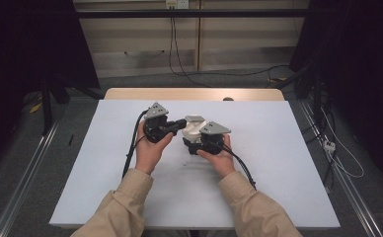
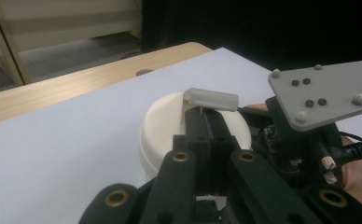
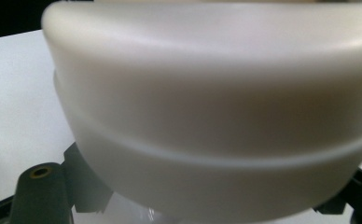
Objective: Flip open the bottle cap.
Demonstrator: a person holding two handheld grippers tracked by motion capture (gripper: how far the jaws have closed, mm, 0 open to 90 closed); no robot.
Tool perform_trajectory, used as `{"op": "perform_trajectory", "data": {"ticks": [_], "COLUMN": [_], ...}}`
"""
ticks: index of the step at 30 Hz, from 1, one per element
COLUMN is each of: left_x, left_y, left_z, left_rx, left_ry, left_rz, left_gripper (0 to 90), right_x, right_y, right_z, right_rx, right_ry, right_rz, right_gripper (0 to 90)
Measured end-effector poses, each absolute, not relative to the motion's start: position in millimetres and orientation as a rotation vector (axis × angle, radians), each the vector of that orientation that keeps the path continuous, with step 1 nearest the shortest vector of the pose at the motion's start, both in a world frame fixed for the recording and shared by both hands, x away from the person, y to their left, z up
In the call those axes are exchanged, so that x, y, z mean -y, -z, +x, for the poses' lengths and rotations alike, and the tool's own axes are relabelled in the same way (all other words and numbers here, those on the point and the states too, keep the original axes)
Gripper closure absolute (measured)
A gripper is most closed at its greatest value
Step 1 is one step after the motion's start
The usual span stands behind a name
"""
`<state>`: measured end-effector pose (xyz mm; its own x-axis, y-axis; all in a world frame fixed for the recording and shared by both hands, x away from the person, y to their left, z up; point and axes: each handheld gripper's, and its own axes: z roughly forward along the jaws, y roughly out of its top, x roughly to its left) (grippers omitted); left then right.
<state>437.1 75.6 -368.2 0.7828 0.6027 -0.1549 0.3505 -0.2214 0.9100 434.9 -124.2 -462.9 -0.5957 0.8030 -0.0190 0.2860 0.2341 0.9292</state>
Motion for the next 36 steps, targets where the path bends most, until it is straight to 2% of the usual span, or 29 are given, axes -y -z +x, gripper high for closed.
{"op": "perform_trajectory", "data": {"ticks": [36], "left_x": [-60.1], "left_y": [354.8], "left_z": [449.6], "left_rx": [-0.719], "left_ry": [-0.272], "left_rz": [1.838], "left_gripper": [90.0], "right_x": [124.1], "right_y": [462.9], "right_z": [434.9], "right_rx": [-2.010], "right_ry": [-1.348], "right_rz": [0.995], "right_gripper": [18.9]}}
